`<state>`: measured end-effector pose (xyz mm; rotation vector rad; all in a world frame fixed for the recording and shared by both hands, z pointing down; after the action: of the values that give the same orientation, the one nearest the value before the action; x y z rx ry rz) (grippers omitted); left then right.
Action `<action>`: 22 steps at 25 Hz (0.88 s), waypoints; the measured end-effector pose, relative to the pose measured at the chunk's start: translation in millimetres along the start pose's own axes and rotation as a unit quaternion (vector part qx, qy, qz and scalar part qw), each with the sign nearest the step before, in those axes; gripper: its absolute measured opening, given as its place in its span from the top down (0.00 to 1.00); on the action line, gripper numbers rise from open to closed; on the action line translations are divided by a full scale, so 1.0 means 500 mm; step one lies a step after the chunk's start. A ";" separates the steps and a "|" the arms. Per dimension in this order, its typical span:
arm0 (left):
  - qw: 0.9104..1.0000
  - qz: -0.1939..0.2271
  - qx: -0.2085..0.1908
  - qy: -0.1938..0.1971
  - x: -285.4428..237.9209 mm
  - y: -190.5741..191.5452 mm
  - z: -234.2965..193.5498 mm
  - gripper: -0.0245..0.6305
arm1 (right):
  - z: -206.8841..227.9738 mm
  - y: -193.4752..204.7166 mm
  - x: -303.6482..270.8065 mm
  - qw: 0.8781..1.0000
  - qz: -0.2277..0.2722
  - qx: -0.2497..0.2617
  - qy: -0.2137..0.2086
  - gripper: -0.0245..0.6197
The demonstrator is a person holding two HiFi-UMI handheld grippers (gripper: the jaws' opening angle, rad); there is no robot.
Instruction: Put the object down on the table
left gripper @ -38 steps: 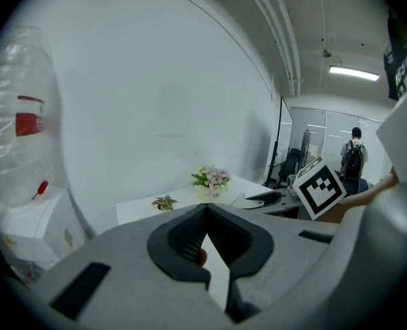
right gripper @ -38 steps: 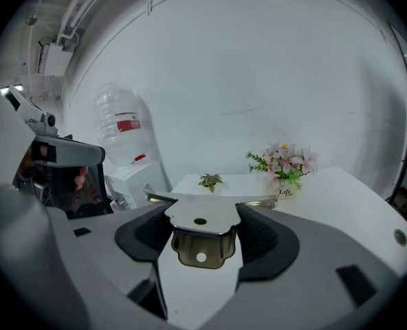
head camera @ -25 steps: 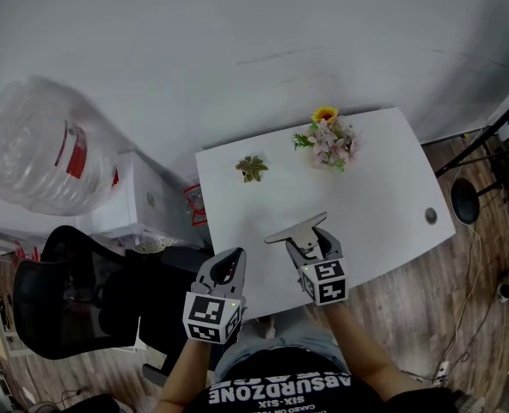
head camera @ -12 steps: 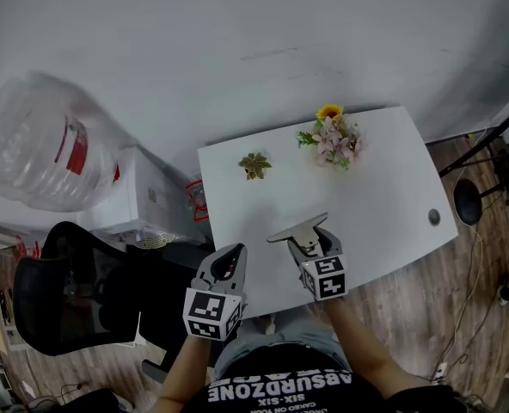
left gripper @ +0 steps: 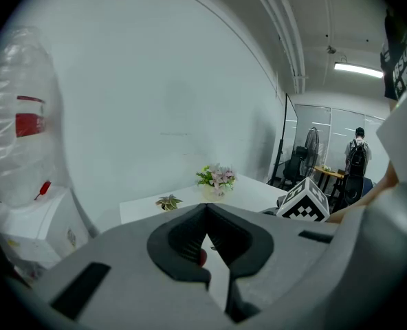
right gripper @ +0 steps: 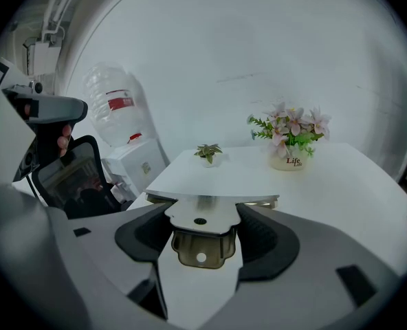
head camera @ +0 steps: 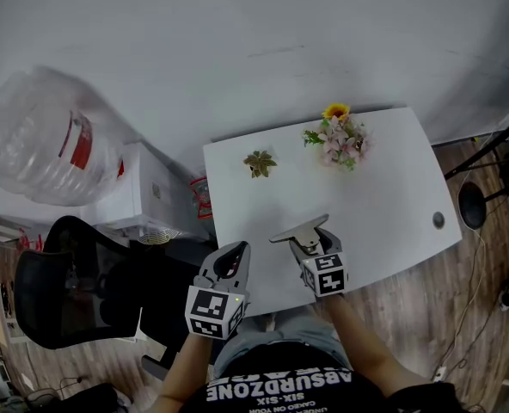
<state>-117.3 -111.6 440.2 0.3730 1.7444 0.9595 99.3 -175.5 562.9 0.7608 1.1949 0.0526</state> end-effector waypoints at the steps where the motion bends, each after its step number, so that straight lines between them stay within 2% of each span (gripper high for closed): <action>1: 1.000 -0.001 0.000 0.000 0.001 0.002 0.001 0.96 | 0.000 0.002 -0.002 1.000 -0.002 0.000 0.000 0.52; 22: 1.000 -0.015 0.010 -0.007 -0.001 0.025 0.024 0.96 | 0.014 0.050 -0.063 0.999 -0.051 0.013 0.000 0.52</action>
<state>-108.7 -99.0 448.3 0.3651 1.7443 0.9167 101.3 -173.1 603.8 0.7207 1.2341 -0.0474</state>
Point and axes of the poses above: the fingertips, and each gripper's own axes: x backward along the fingers, z to its right, y out of its underside, the point moved 10 cm from there along x, backward along the fingers, and after that the axes turned 15 degrees about -z, right-handed, at the moved point
